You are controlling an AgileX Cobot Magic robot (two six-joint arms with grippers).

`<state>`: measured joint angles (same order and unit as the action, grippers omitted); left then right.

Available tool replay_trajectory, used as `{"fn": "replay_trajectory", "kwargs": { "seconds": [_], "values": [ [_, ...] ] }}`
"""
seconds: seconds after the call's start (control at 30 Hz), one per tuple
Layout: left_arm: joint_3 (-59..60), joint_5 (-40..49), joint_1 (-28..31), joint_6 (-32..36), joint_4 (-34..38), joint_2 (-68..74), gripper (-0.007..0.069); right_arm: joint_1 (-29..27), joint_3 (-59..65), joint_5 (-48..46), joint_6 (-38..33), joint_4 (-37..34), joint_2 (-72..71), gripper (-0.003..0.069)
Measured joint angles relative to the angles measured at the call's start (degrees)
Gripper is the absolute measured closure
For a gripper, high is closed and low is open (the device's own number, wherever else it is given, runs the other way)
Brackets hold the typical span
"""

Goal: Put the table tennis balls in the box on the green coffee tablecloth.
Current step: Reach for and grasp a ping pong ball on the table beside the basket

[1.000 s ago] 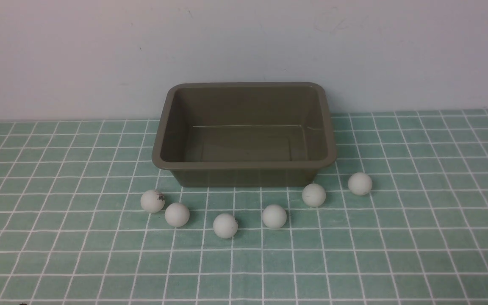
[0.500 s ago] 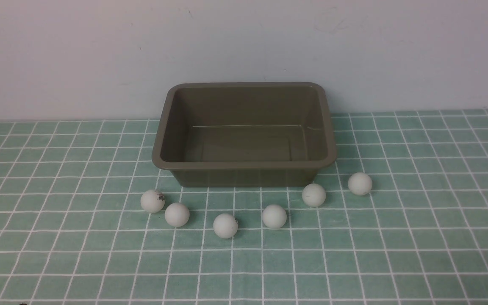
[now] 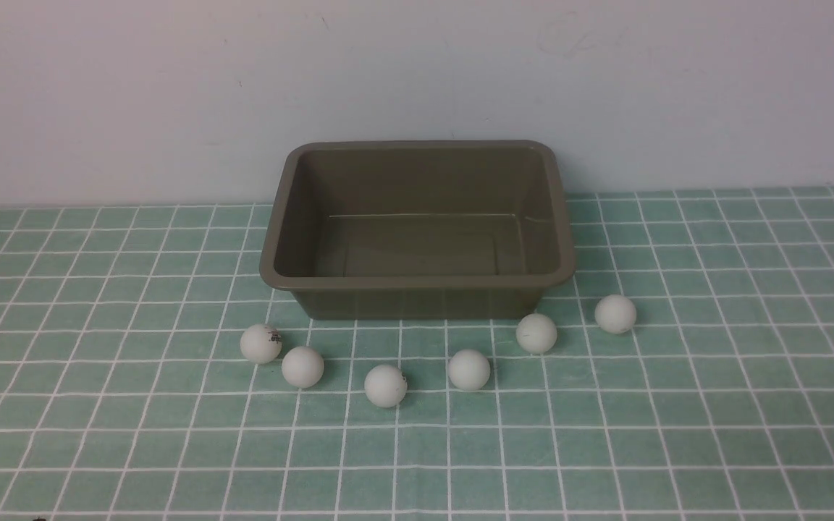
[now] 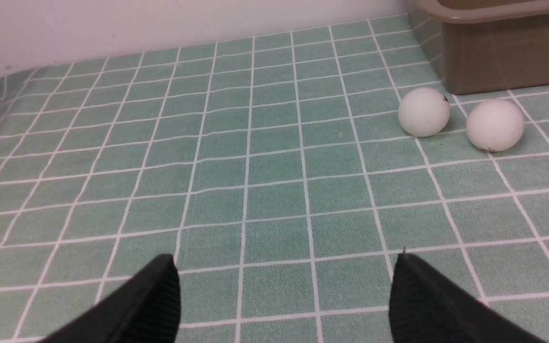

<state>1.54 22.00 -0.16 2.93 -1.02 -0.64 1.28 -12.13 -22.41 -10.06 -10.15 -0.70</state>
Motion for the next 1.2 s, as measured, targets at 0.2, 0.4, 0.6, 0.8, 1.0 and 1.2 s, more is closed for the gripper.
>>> {"fn": "replay_trajectory", "kwargs": {
  "seconds": [0.2, 0.4, 0.6, 0.8, 1.0, 1.2],
  "values": [
    [0.0, 0.0, 0.0, 0.0, 0.0, 0.0, 0.0092, 0.0, -15.1, -13.2, 0.0, 0.0, 0.0, 0.0219],
    [0.0, 0.0, 0.0, 0.0, 0.0, 0.0, 0.0092, 0.0, -17.7, -16.1, 0.0, -0.6, 0.0, 0.0219],
    [0.0, 0.0, 0.0, 0.0, 0.0, 0.0, 0.0092, 0.0, -17.7, -16.6, 0.0, -1.9, 0.0, 0.0219],
    [0.0, 0.0, 0.0, 0.0, 0.0, 0.0, 0.0092, 0.0, -17.7, -16.6, 0.0, -2.1, 0.0, 0.0219],
    [0.0, 0.0, 0.0, 0.0, -0.2, 0.0, 0.0092, 0.0, -17.7, -16.9, 0.0, -3.6, 0.0, 0.0219],
    [0.1, -2.9, 0.0, 0.3, -0.8, 0.0, 0.0092, 0.0, -17.7, -17.7, 0.0, -4.0, 0.0, 0.0219]
  ]
}}
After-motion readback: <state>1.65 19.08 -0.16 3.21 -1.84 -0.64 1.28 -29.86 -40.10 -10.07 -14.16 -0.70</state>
